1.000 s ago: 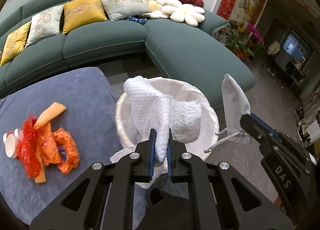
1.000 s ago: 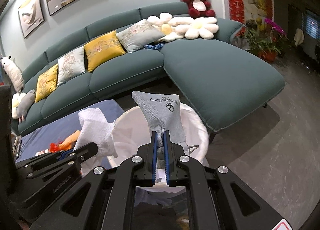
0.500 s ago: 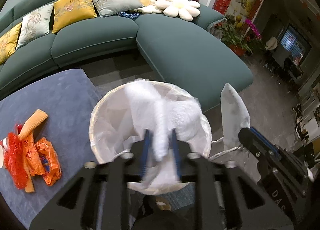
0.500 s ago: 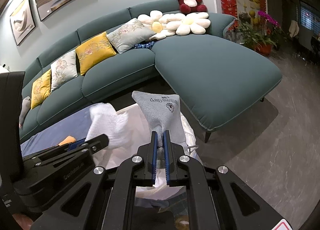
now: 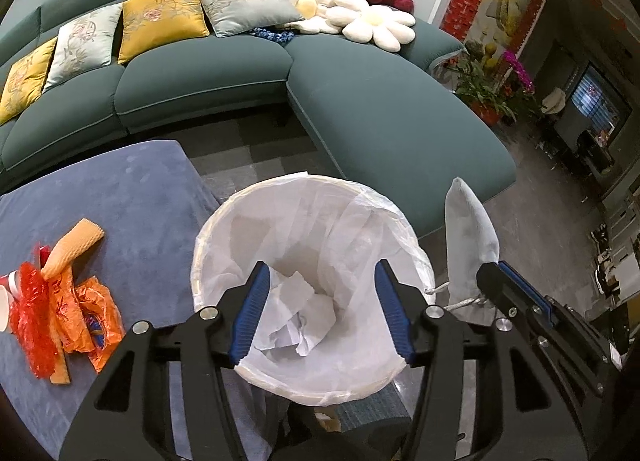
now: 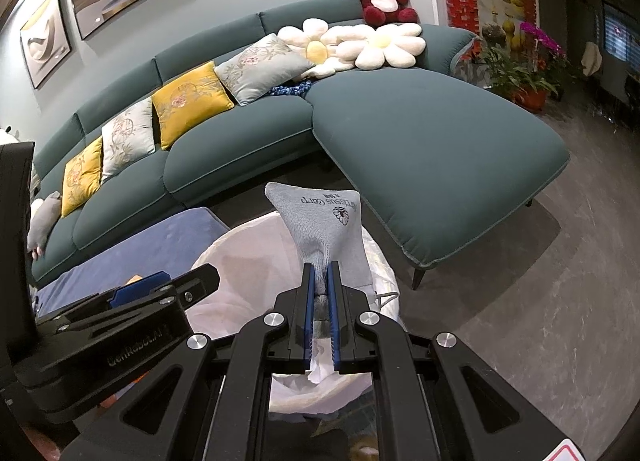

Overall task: Collect trash
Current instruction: 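Open both tools to drop the tissue and pouch into the wastebasket, then move both open tools back toward the remaining trash on the table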

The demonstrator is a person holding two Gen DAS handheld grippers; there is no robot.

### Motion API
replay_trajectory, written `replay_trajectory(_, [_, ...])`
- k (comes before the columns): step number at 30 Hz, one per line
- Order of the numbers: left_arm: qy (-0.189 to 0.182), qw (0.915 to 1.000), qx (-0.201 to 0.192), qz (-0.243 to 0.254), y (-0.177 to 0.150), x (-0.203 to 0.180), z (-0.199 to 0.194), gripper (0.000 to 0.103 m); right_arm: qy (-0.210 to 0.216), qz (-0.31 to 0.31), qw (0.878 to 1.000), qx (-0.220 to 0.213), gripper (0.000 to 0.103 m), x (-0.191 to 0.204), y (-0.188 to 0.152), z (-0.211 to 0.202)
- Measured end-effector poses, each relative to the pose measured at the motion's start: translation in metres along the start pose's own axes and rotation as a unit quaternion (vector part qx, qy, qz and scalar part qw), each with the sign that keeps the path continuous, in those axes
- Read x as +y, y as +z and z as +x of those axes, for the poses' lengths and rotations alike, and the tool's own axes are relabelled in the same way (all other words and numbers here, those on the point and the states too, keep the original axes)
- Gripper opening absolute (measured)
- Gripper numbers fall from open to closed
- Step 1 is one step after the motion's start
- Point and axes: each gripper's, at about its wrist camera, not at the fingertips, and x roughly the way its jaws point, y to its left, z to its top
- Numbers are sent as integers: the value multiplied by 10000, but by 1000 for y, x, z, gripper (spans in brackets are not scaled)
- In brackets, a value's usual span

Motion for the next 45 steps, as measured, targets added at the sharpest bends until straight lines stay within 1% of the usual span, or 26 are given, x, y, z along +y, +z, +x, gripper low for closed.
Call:
replay_trajectory(11, [168, 9995, 12, -260, -3, 28, -2, 52, 67, -223, 9997, 0, 8, 15, 11, 12])
replay_trajectory(12, [172, 9994, 12, -302, -3, 32, -3, 52, 80, -246, 9997, -17, 10, 17, 12, 12])
replay_trajectory(14, [203, 9992, 4, -351, -4, 39, -4, 53, 80, -309, 9995, -25, 11, 22, 14, 13])
replay_trajectory(16, [244, 9989, -1, -398, -4, 46, -5, 56, 80, -328, 9994, -10, 16, 26, 15, 14])
replay_trajectory(18, [262, 9986, -12, -457, -5, 52, -7, 57, 97, -327, 9994, -18, 23, 31, 16, 13])
replay_trajectory(20, [286, 9984, -17, -495, -6, 58, -10, 57, 110, -353, 9993, -45, 27, 37, 16, 11])
replay_trajectory(23, [309, 9980, -53, -554, -7, 67, -16, 57, 122, -419, 9990, -40, 29, 49, 17, 8])
replay_trajectory(25, [312, 9975, -88, -623, -8, 74, -22, 57, 135, -484, 9987, -56, 37, 56, 16, 4])
replay_trajectory(27, [348, 9970, -133, -685, -10, 81, -28, 63, 152, -523, 9985, -83, 41, 64, 15, 0])
replay_trajectory(31, [538, 9949, -310, -792, -15, 102, -46, 66, 228, -667, 9974, -122, 46, 84, 12, -9])
replay_trajectory(34, [708, 9930, -381, -868, -21, 120, -58, 70, 290, -759, 9966, -139, 50, 99, 9, -14])
replay_trajectory(36, [824, 9909, -443, -963, -26, 135, -68, 72, 339, -833, 9958, -140, 52, 112, 6, -17])
replay_trajectory(43, [1170, 9835, -527, -1279, -46, 186, -95, 75, 527, -1100, 9925, -64, 57, 157, -10, -23])
replay_trajectory(45, [1288, 9805, -560, -1375, -53, 200, -102, 79, 584, -1215, 9909, -37, 57, 173, -16, -25])
